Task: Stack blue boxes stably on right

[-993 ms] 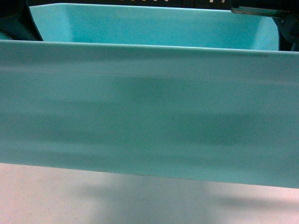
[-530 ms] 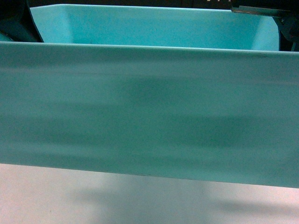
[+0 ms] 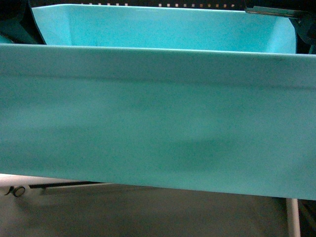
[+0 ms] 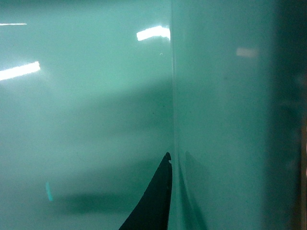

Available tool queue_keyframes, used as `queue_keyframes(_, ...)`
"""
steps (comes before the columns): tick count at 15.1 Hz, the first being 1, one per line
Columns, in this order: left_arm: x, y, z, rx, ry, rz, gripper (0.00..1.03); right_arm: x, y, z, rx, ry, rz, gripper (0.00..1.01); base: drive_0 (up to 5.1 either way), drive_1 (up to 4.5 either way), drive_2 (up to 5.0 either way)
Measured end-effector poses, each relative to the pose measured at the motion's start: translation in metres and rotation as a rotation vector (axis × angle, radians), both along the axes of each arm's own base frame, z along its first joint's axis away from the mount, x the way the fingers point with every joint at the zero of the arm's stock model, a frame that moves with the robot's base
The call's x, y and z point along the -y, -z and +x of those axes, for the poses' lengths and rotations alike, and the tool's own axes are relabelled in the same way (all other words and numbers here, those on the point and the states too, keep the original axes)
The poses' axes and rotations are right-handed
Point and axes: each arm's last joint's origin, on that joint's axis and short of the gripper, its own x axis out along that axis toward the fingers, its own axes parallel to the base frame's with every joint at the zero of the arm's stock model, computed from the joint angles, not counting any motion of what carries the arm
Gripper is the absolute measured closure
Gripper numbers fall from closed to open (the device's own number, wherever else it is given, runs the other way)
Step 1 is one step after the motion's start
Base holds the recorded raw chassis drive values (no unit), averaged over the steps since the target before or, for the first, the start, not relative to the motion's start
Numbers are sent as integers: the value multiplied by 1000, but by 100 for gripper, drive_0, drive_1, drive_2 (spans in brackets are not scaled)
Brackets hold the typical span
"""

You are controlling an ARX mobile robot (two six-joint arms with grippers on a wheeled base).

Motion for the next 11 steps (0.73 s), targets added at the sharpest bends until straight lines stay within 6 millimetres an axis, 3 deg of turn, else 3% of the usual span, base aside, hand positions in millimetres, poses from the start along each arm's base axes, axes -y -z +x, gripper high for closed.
queue_keyframes(3,0,0,0,0,-1,1,101,0,0,0,2,0,0,93,-168,-596,259)
queue_keyframes(11,0,-2,-2,9,1,-1,101,1,-3,-2,9,1,1,93,-160,-160,-160)
